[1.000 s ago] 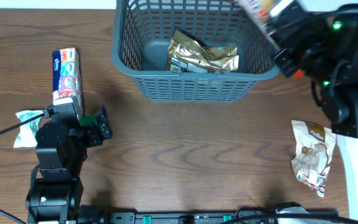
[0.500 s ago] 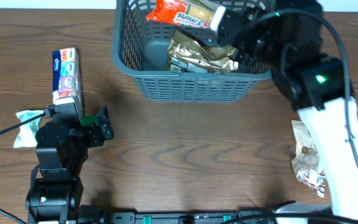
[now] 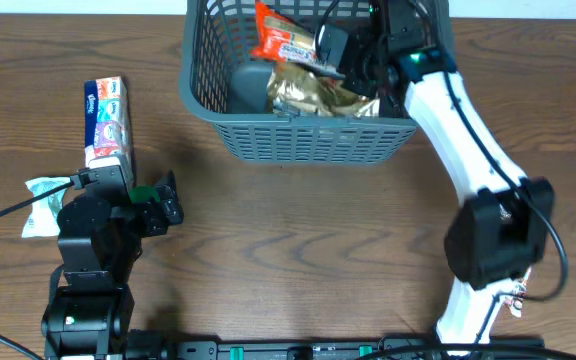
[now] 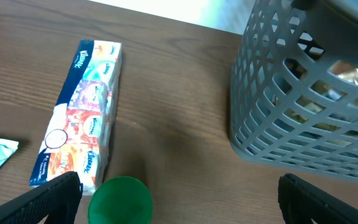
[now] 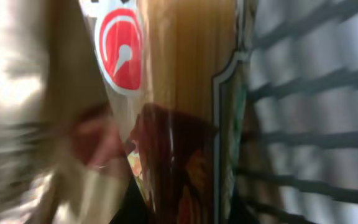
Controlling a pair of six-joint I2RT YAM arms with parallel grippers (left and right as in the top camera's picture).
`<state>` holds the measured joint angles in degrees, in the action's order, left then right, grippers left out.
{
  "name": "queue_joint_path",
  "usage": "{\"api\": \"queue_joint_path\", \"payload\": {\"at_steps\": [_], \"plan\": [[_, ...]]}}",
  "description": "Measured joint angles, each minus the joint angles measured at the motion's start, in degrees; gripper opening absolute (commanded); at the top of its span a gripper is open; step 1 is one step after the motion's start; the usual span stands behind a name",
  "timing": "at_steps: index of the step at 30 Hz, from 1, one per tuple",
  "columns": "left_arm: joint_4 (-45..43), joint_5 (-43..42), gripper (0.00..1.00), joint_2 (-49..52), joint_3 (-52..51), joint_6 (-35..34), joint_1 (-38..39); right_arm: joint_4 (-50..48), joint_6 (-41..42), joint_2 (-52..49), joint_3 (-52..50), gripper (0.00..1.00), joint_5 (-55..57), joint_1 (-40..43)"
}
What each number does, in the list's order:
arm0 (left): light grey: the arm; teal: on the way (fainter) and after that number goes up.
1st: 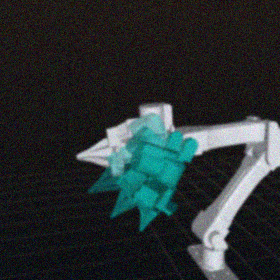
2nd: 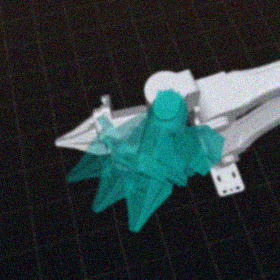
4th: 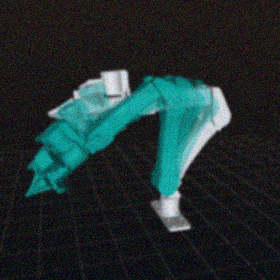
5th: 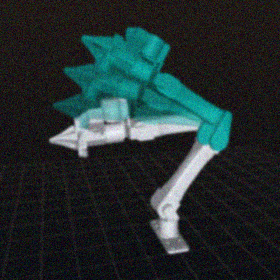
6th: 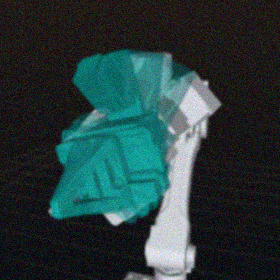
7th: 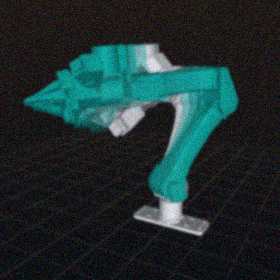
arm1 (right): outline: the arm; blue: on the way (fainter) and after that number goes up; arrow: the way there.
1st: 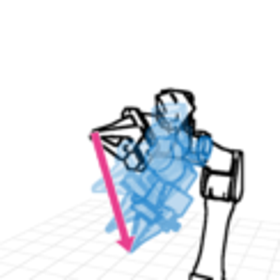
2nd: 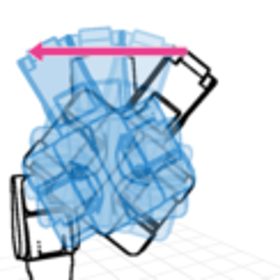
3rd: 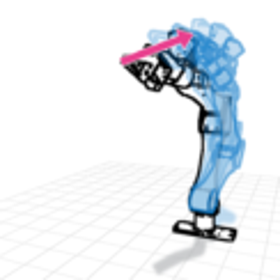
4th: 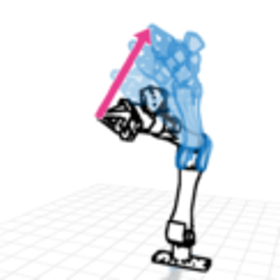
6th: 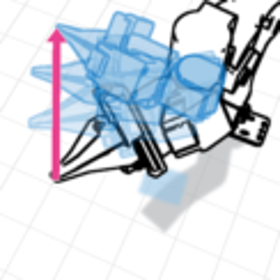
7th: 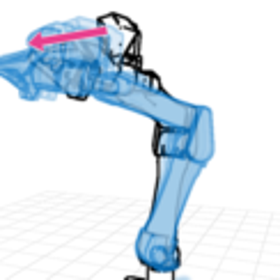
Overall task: Pack container
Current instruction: 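Lower the spaghetti package into the basket and open the right gripper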
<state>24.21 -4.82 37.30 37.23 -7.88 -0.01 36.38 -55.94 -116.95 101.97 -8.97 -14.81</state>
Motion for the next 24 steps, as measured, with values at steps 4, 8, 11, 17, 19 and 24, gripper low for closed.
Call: {"api": "queue_joint_path", "payload": {"at_steps": [4, 8, 11, 17, 19, 24], "plan": [[0.0, -0.4, 0.99, 0.0, 0.0, 0.0, 0.0, -0.1, 0.0, -2.1, 0.0, 0.01, 0.0, 1.0], [0.0, -0.4, 0.98, 0.0, 0.0, 0.0, 0.0, -0.2, 0.8, -2.1, 0.1, 0.64, -0.4, 1.1], [0.0, -0.4, 0.98, 0.0, 0.0, 0.0, 0.0, -0.9, 2.1, -2.1, 0.7, 0.97, -0.6, 1.3], [0.0, -0.4, 0.99, 0.0, 0.0, 0.0, 0.0, 0.8, 8.8, -0.4, 3.8, 0.99, -4.0, 1.8], [0.0, -0.4, 0.98, 0.0, 0.0, 0.0, 0.0, 1.4, 12.4, 1.3, 6.0, 0.99, -5.4, 2.0], [0.0, -0.6, 0.98, 0.0, 0.0, 0.0, 0.0, 4.5, 24.2, 8.5, 16.9, 0.99, -6.1, 3.1]]}}
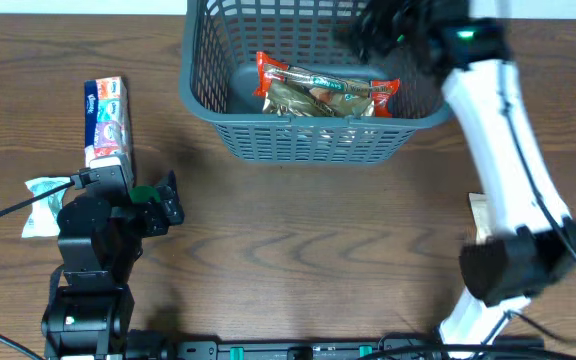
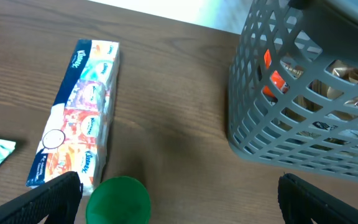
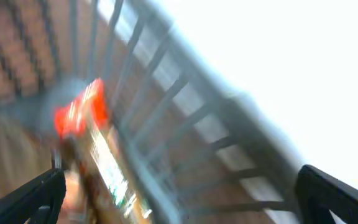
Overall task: Pack container
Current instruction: 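Lower the spaghetti package into the basket and open the right gripper, then move the right gripper down onto the beige PanTree bag and grasp it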
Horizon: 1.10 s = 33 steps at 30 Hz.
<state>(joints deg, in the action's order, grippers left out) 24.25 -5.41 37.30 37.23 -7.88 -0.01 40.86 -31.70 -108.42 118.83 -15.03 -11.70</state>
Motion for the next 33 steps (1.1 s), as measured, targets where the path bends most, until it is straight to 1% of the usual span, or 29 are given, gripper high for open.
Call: {"api": "queue_joint_path", "payload": {"at_steps": [3, 5, 6, 9, 11, 15, 20, 25, 29, 33], "plan": [[0.0, 0.0, 0.99, 0.0, 0.0, 0.0, 0.0, 5.9, 10.0, 5.3, 7.5, 0.99, 4.5, 2.4], [0.0, 0.0, 0.98, 0.0, 0.0, 0.0, 0.0, 11.9, 16.8, 8.5, 11.1, 0.99, 8.7, 5.1], [0.0, 0.0, 0.98, 0.0, 0.0, 0.0, 0.0, 16.5, 21.2, 10.2, 12.8, 0.99, 11.1, 7.3], [0.0, 0.0, 0.98, 0.0, 0.0, 0.0, 0.0, 27.4, 31.1, 12.8, 14.0, 0.99, 15.6, 13.4], [0.0, 0.0, 0.98, 0.0, 0.0, 0.0, 0.0, 34.2, 37.1, 12.8, 14.0, 0.99, 17.5, 17.6], [0.0, 0.0, 0.98, 0.0, 0.0, 0.0, 0.0, 44.6, 45.2, 10.5, 13.4, 0.99, 19.4, 24.7], [0.0, 0.0, 0.98, 0.0, 0.0, 0.0, 0.0, 54.8, 49.0, 9.7, 12.9, 0.99, 20.1, 30.9], [-0.1, 0.0, 0.98, 0.0, 0.0, 0.0, 0.0, 56.1, 47.5, 11.4, 9.8, 0.99, 18.9, 33.7], [0.0, -0.2, 0.98, 0.0, 0.0, 0.0, 0.0, 55.5, 46.6, 16.6, 0.5, 0.99, 17.7, 33.7], [-0.1, -0.2, 0.98, 0.0, 0.0, 0.0, 0.0, 50.6, 46.1, 25.0, -13.1, 0.99, 17.6, 34.1]]}}
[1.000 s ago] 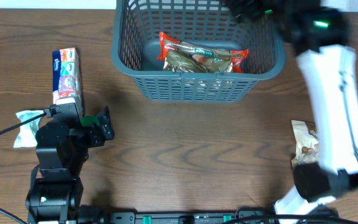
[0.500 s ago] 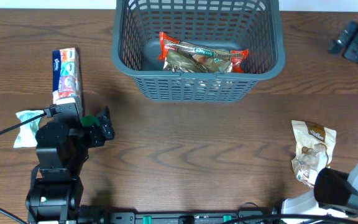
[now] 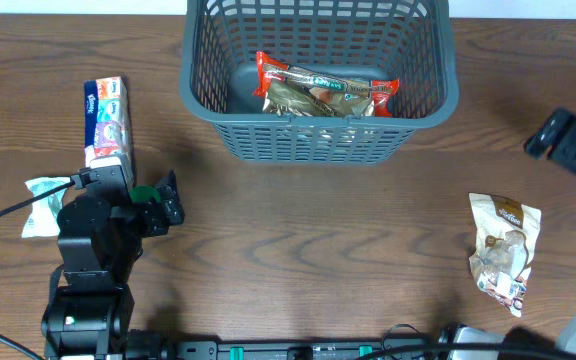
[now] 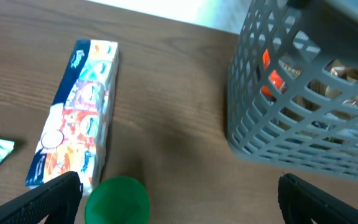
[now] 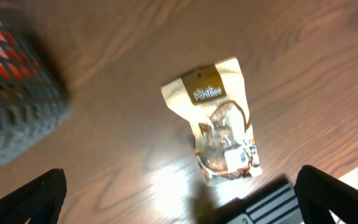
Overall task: Pack container
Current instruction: 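Move the right gripper down onto the beige PanTree bag and grasp it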
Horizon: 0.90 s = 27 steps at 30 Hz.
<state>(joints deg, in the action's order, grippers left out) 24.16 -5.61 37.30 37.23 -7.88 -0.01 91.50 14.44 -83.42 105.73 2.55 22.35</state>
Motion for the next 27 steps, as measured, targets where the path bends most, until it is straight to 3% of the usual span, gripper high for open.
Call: {"api": "queue_joint_path", "payload": {"at_steps": [8, 15, 21, 27], "plan": [[0.1, 0.0, 0.98, 0.0, 0.1, 0.0, 0.0, -19.9, -1.9, 17.9, -32.9, 0.99, 1.2, 4.6], [0.0, 0.0, 0.98, 0.0, 0.1, 0.0, 0.0, -34.2, -4.7, 20.1, -53.6, 0.99, 3.5, 9.2], [0.0, 0.0, 0.99, 0.0, 0.1, 0.0, 0.0, -42.1, -5.1, 16.0, -61.9, 0.99, 3.3, 9.7], [0.1, 0.0, 0.98, 0.0, 0.1, 0.0, 0.0, -46.5, -5.0, 10.9, -63.3, 0.99, 3.1, 9.7]]}}
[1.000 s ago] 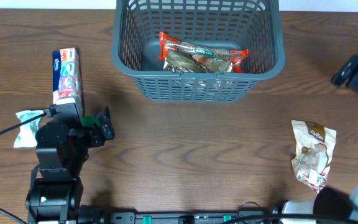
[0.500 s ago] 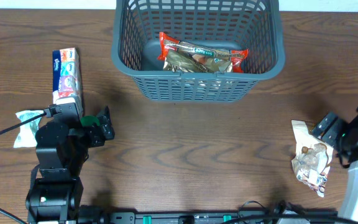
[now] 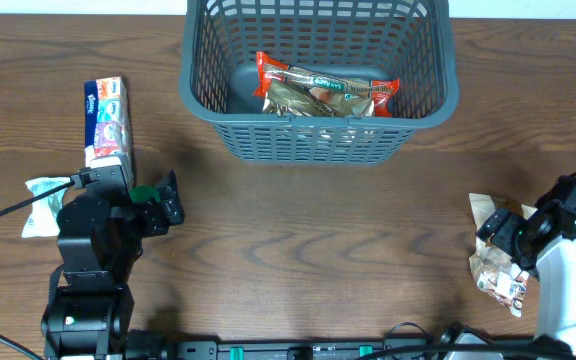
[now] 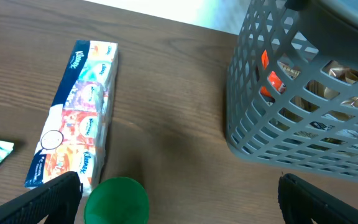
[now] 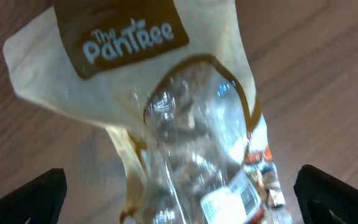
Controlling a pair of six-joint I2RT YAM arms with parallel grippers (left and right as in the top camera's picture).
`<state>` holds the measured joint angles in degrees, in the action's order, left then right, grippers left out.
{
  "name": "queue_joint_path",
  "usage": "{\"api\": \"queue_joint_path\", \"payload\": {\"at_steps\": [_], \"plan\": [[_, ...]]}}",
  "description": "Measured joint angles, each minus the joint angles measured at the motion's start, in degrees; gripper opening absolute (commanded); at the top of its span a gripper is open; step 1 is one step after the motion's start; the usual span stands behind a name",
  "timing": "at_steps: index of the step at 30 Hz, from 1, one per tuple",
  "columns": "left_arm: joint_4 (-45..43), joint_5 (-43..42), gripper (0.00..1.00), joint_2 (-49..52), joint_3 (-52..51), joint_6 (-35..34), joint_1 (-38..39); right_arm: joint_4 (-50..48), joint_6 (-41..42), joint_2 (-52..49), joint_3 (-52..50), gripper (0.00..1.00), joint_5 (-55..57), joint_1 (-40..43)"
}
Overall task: Pack container
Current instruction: 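Move the right gripper down onto the beige PanTree bag and grasp it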
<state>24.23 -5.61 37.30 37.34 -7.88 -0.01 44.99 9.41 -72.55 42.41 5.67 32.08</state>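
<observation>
The grey basket [image 3: 318,140] stands at the back middle, with a red-ended snack packet [image 3: 326,88] inside. A cream "The Pantree" snack bag [image 5: 166,106] lies flat at the table's right front, also seen as the bag [image 3: 490,262]. My right gripper [image 5: 179,199] is open right over it, fingertips [image 5: 36,193] on either side, apart from it. My left gripper [image 4: 173,199] is open at the left front, near a green cup [image 4: 117,200]. A Kleenex tissue pack [image 4: 73,112] lies beyond it.
A small teal-and-white packet [image 3: 40,192] lies at the far left, beside the left arm. The basket wall [image 4: 278,124] rises to the right of the left gripper. The table's front edge runs close behind the right arm.
My right gripper was well above the snack bag, seeing it whole on the table. Now it is low over the bag, which fills its view. The left arm has not moved.
My right gripper was inside the basket against a snack packet. Then it was at the basket's back rim, with the packet left lying inside. Then it was high over the right side above the Pantree bag, and now it is close over that bag.
</observation>
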Motion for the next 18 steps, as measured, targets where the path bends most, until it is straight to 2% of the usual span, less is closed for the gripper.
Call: {"api": "queue_joint_path", "payload": {"at_steps": [18], "plan": [[0.0, 0.0, 0.98, 0.0, 0.0, 0.0, 0.0, -12.3, -0.6, -17.4, 0.3, 0.97, -2.6, 0.1]]}}
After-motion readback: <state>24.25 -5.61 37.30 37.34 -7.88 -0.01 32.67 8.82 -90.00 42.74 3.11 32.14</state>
